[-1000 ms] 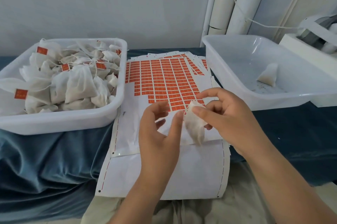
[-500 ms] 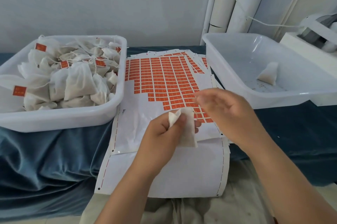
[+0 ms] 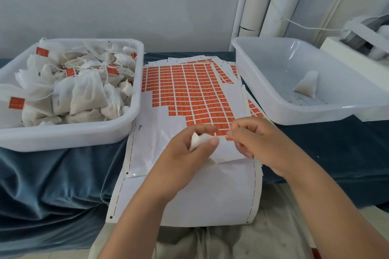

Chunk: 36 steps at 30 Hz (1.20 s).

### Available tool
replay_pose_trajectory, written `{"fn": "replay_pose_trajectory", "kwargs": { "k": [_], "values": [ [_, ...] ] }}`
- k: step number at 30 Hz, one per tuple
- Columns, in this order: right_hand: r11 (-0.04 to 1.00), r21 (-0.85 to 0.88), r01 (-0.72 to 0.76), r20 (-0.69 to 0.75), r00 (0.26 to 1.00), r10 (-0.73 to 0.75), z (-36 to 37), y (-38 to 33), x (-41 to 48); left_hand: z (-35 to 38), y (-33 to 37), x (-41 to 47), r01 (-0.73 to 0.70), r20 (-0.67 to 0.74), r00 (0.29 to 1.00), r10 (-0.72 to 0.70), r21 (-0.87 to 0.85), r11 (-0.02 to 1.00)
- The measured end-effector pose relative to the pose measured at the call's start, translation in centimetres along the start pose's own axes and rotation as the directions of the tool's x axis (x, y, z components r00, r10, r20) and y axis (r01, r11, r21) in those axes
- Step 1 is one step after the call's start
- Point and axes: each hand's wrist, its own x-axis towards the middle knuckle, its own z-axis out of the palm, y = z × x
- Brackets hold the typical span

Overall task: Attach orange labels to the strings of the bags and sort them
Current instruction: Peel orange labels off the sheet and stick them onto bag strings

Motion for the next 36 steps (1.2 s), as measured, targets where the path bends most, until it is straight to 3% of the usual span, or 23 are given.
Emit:
{"fn": "replay_pose_trajectory", "kwargs": {
  "k": [4, 7, 10, 13, 15, 18, 20, 22, 24, 25, 27, 28, 29, 30, 31, 33, 36],
  "values": [
    [0.964, 0.263, -0.038, 0.082, 0.996, 0.017, 0.7, 0.0, 0.0, 0.5, -0.1, 0.1, -0.082, 0.024, 0.997, 0.079, 0.141, 0.987],
    [0.856, 0.515, -0.038, 0.148, 0.988, -0.045, 0.5, 0.3, 0.2, 0.8, 0.2, -0.4, -0.140, 0.097, 0.987, 0.129, 0.106, 0.985],
    [0.544, 0.836, -0.071, 0.224, 0.949, -0.220, -0.3, 0.1, 0.2, 1.1, 0.9, -0.7, -0.153, 0.061, 0.987, 0.150, 0.045, 0.987],
    [0.327, 0.936, -0.129, 0.236, 0.919, -0.315, -0.1, -0.4, 0.0, 0.9, 1.3, -0.7, -0.168, 0.045, 0.985, 0.165, 0.051, 0.985],
    [0.334, 0.940, -0.073, 0.178, 0.939, -0.295, 0.3, -0.3, 0.1, 0.9, 1.3, -0.7, -0.190, 0.018, 0.982, 0.189, 0.034, 0.981],
    [0.467, 0.884, 0.021, 0.089, 0.973, -0.214, 0.2, -0.2, 0.2, 1.1, 1.2, -0.9, -0.210, 0.012, 0.978, 0.209, 0.050, 0.976],
    [0.426, 0.905, 0.005, 0.100, 0.970, -0.223, 0.1, -0.1, 0.1, 1.2, 1.0, -0.8, -0.210, 0.001, 0.978, 0.210, 0.036, 0.977],
    [0.317, 0.948, 0.003, 0.072, 0.972, -0.225, -0.2, -0.3, -0.1, 1.2, 0.4, -0.5, -0.187, -0.050, 0.980, 0.191, 0.077, 0.979],
    [0.282, 0.957, 0.069, -0.028, 0.989, -0.147, -1.1, -0.4, -0.1, 1.0, -1.0, 0.2, -0.091, -0.181, 0.971, 0.156, 0.325, 0.941],
    [0.342, 0.931, 0.128, -0.100, 0.990, -0.099, -1.8, -0.2, -0.1, 0.8, -1.8, 0.7, -0.008, -0.255, 0.955, 0.151, 0.488, 0.873],
    [0.662, 0.711, 0.237, -0.282, 0.959, -0.041, -2.8, 0.1, -0.1, 0.6, -3.1, 1.2, 0.129, -0.335, 0.928, 0.163, 0.700, 0.703],
    [0.842, 0.483, 0.240, -0.378, 0.925, -0.047, -2.9, 0.4, 0.0, 0.6, -3.8, 1.4, 0.140, -0.331, 0.926, 0.179, 0.744, 0.653],
    [0.954, 0.221, 0.202, -0.462, 0.883, -0.080, -2.6, 0.8, 0.1, 0.6, -4.3, 1.6, 0.127, -0.308, 0.930, 0.199, 0.779, 0.615],
    [0.987, -0.017, 0.159, -0.503, 0.852, -0.146, -2.0, 1.2, 0.4, 0.7, -4.7, 1.7, 0.106, -0.283, 0.933, 0.223, 0.807, 0.581],
    [0.965, -0.234, 0.122, -0.493, 0.840, -0.226, -1.3, 1.8, 0.9, 0.7, -4.9, 1.7, 0.096, -0.274, 0.930, 0.245, 0.825, 0.557],
    [0.818, -0.573, 0.052, -0.381, 0.867, -0.322, 0.5, 3.2, 2.0, 1.0, -4.9, 1.6, 0.123, -0.288, 0.925, 0.249, 0.844, 0.521],
    [0.670, -0.738, 0.080, -0.223, 0.908, -0.355, 2.9, 5.5, 3.2, 1.2, -4.5, 1.5, 0.183, -0.302, 0.934, 0.189, 0.861, 0.474]
  ]
}}
